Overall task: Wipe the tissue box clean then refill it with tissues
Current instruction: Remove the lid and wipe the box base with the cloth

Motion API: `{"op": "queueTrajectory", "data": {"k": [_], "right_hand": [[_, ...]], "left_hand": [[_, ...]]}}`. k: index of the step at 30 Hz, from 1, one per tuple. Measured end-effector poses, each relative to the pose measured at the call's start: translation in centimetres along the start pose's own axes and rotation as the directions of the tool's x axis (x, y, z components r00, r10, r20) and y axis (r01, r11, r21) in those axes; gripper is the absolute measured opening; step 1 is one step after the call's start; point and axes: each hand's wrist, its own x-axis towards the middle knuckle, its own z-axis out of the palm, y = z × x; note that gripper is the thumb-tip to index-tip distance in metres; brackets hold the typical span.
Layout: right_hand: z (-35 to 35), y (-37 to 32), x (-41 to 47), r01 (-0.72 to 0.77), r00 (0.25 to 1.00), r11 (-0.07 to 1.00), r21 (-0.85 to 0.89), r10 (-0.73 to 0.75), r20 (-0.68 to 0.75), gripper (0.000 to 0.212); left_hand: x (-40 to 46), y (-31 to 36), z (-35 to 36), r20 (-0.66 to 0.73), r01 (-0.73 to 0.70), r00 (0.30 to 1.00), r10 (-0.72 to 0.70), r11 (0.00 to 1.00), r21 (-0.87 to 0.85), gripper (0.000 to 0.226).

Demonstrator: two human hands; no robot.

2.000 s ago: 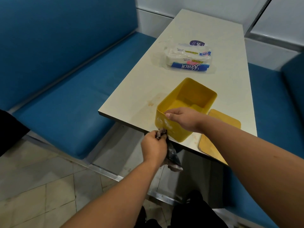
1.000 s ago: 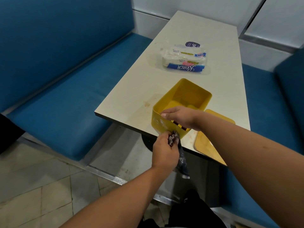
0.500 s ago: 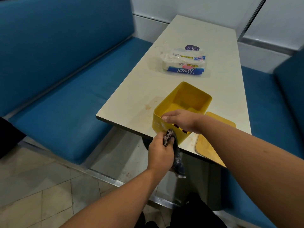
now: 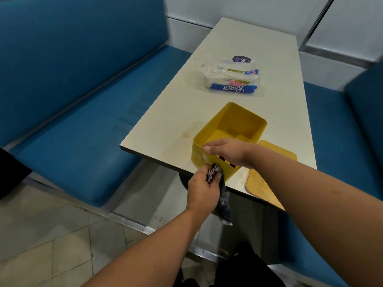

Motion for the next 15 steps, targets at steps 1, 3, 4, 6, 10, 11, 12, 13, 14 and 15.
{"op": "queueTrajectory", "data": {"k": [1,3,4,6,10,11,12,13,14,15], "right_hand": [[0.0,0.0,0.0,0.001,1.0,1.0,-0.005,-0.001,0.001,0.047],[-0.1,0.1,0.1,-0.003,1.0,1.0,0.002,0.003,-0.004,0.047],[-0.1,0.1,0.1,-0.004,1.0,1.0,0.009,0.004,-0.004,0.047],[-0.1,0.1,0.1,-0.007,1.0,1.0,0.024,0.007,-0.004,0.045],[0.0,0.0,0.2,0.0,1.0,0.999,0.038,0.0,-0.004,0.044],[0.1,0.0,0.2,0.001,1.0,0.999,0.043,-0.001,-0.003,0.044],[0.1,0.1,0.3,0.003,1.0,0.999,0.049,-0.003,-0.001,0.043],[0.0,0.1,0.4,0.004,1.0,0.998,0.055,-0.004,-0.001,0.042],[0.0,0.2,0.4,0.003,1.0,0.998,0.061,-0.003,-0.002,0.042],[0.0,0.3,0.4,0.001,1.0,0.998,0.065,-0.001,-0.004,0.043]], "left_hand": [[0.1,-0.4,-0.2,0.003,0.014,1.0,-0.014,0.999,0.052,0.002],[0.0,-1.0,-1.1,-0.023,0.04,0.999,-0.038,0.996,0.076,0.009],[0.0,-1.0,-1.6,-0.074,0.043,0.996,-0.039,0.998,0.054,0.013],[0.2,-0.4,-2.6,-0.211,0.017,0.977,-0.017,1.0,-0.003,0.013],[1.9,1.0,-3.1,-0.358,-0.062,0.932,0.064,0.998,0.018,0.009],[2.2,1.2,-2.8,-0.359,-0.079,0.93,0.079,0.997,0.016,0.007],[2.1,1.3,-2.4,-0.344,-0.101,0.934,0.098,0.995,0.01,0.004],[1.9,1.2,-1.8,-0.313,-0.123,0.942,0.122,0.992,0.014,0.003],[1.4,1.0,-1.2,-0.267,-0.143,0.953,0.145,0.989,0.027,0.006],[0.9,0.7,-0.7,-0.21,-0.153,0.965,0.16,0.987,0.05,0.009]]}}
